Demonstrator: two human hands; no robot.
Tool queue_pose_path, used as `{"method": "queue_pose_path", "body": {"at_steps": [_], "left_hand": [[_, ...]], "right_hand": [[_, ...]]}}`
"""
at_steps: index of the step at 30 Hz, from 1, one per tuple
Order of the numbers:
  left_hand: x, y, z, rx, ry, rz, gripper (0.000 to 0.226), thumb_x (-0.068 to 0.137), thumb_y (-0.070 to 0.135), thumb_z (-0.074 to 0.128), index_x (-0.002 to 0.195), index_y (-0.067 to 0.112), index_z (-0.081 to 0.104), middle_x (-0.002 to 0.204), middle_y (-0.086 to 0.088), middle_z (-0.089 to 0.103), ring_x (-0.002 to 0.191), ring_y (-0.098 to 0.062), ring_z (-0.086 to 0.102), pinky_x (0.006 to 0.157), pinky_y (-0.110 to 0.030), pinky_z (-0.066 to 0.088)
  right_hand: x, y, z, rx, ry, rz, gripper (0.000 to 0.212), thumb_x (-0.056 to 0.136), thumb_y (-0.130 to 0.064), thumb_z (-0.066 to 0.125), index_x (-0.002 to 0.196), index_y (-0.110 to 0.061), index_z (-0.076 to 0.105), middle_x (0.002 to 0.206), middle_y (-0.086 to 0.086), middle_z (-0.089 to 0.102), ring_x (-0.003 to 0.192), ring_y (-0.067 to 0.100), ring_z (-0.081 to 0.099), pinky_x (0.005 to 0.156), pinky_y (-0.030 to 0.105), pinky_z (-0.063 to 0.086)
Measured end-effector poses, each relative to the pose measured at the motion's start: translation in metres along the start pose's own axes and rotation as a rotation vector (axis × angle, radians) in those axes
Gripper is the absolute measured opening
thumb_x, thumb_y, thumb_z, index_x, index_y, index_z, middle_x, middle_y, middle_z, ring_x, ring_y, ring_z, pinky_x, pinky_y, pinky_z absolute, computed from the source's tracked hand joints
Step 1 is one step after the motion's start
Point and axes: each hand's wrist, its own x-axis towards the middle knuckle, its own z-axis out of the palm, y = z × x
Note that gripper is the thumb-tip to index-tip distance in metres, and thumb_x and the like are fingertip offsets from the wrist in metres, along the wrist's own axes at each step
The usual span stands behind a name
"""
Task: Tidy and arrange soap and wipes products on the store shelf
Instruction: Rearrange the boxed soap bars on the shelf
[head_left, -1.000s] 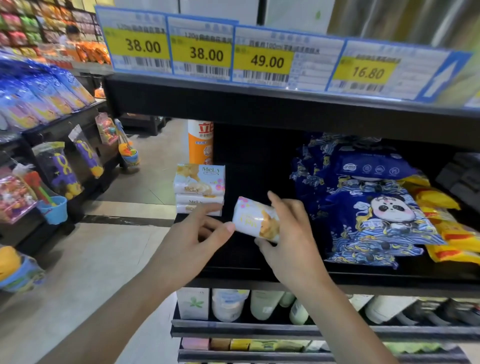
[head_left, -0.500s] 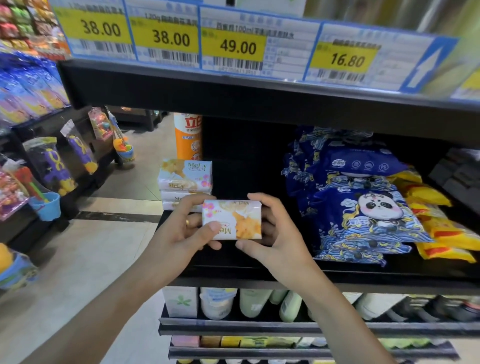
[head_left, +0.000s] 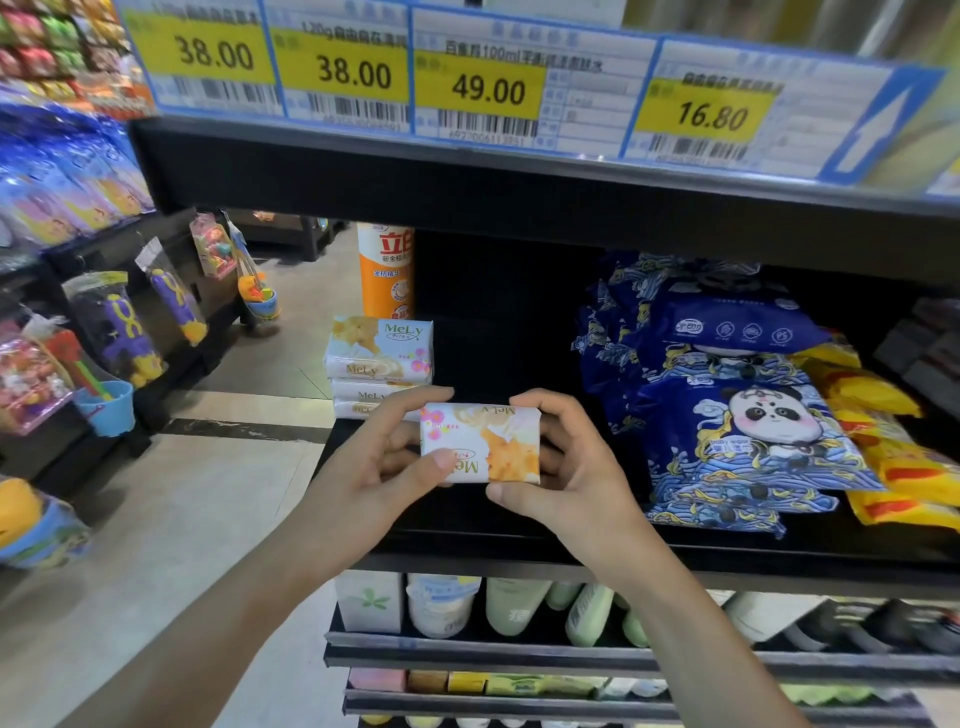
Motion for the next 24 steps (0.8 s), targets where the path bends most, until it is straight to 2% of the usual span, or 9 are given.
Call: {"method": "queue_pose_path", "body": {"at_steps": [3,6,8,10,11,13,18,21,24], "left_hand": [[0.001,-0.003,-0.001,0.006,-0.012,0.006,0.064,0.084,0.056,0.069,0.145,0.048,0.048,0.126,0.004,0.074,0.114,-0.019,0.071,0.100,-0.038,0.051],[-0.004,0.001,0.000,0.021,0.017,0.002,0.058,0.085,0.060,0.062,0.141,0.053,0.049,0.124,0.010,0.074,0.111,-0.012,0.071,0.087,-0.022,0.053],[-0.003,0.002,-0.001,0.036,0.044,-0.010,0.049,0.092,0.056,0.055,0.141,0.052,0.051,0.121,0.007,0.074,0.104,-0.015,0.072,0.081,-0.024,0.054],[0.005,-0.001,-0.004,0.037,0.047,-0.049,0.041,0.106,0.026,0.045,0.139,0.049,0.053,0.115,0.000,0.075,0.095,-0.020,0.074,0.078,-0.033,0.054],[0.009,-0.003,-0.007,0.046,0.041,-0.073,0.054,0.106,0.005,0.038,0.136,0.048,0.053,0.111,-0.001,0.076,0.091,-0.021,0.074,0.076,-0.035,0.053],[0.010,-0.005,-0.008,0.049,0.019,-0.068,0.069,0.095,-0.009,0.041,0.136,0.045,0.054,0.110,0.002,0.078,0.093,-0.024,0.073,0.078,-0.033,0.053],[-0.004,-0.007,0.000,0.129,0.015,0.015,0.079,0.084,0.014,0.063,0.148,0.055,0.041,0.129,0.006,0.070,0.110,-0.022,0.071,0.097,-0.038,0.053],[-0.003,-0.006,-0.001,0.142,0.014,0.043,0.079,0.084,0.032,0.075,0.151,0.053,0.038,0.134,0.005,0.068,0.116,-0.023,0.070,0.097,-0.040,0.055],[-0.004,-0.006,-0.002,0.150,0.024,0.070,0.068,0.088,0.029,0.076,0.147,0.047,0.046,0.136,0.007,0.066,0.118,-0.022,0.069,0.096,-0.041,0.057]], "right_hand": [[0.000,-0.002,0.000,0.019,-0.002,0.008,0.071,0.077,0.005,0.084,0.130,-0.034,0.055,0.121,-0.003,0.068,0.107,0.025,0.070,0.091,0.041,0.060],[-0.001,-0.006,0.000,0.049,-0.010,0.013,0.069,0.075,-0.003,0.087,0.130,-0.030,0.056,0.122,0.001,0.070,0.108,0.031,0.069,0.095,0.051,0.057],[-0.002,-0.009,0.000,0.067,-0.015,0.019,0.067,0.073,-0.008,0.087,0.130,-0.027,0.056,0.121,0.004,0.071,0.109,0.034,0.067,0.097,0.055,0.053],[-0.003,-0.010,-0.001,0.079,-0.019,0.025,0.066,0.073,-0.011,0.086,0.131,-0.024,0.057,0.121,0.006,0.071,0.111,0.034,0.066,0.099,0.053,0.052],[-0.004,-0.011,-0.002,0.086,-0.022,0.028,0.064,0.073,-0.012,0.085,0.131,-0.023,0.057,0.122,0.006,0.071,0.112,0.033,0.066,0.100,0.052,0.053],[-0.004,-0.012,-0.003,0.098,-0.029,0.034,0.061,0.074,-0.012,0.084,0.130,-0.020,0.059,0.121,0.008,0.071,0.113,0.033,0.066,0.100,0.049,0.053],[-0.004,-0.013,-0.003,0.114,-0.028,0.064,0.058,0.076,-0.015,0.083,0.129,-0.017,0.060,0.119,0.007,0.074,0.111,0.020,0.070,0.092,0.033,0.056],[-0.005,-0.014,-0.001,0.071,-0.033,0.075,0.055,0.078,-0.020,0.082,0.129,-0.019,0.062,0.119,0.005,0.074,0.112,0.021,0.070,0.097,0.038,0.057],[-0.005,-0.015,0.004,0.016,-0.025,0.081,0.048,0.081,-0.030,0.081,0.126,-0.023,0.064,0.118,0.000,0.075,0.113,0.021,0.069,0.102,0.048,0.054]]}}
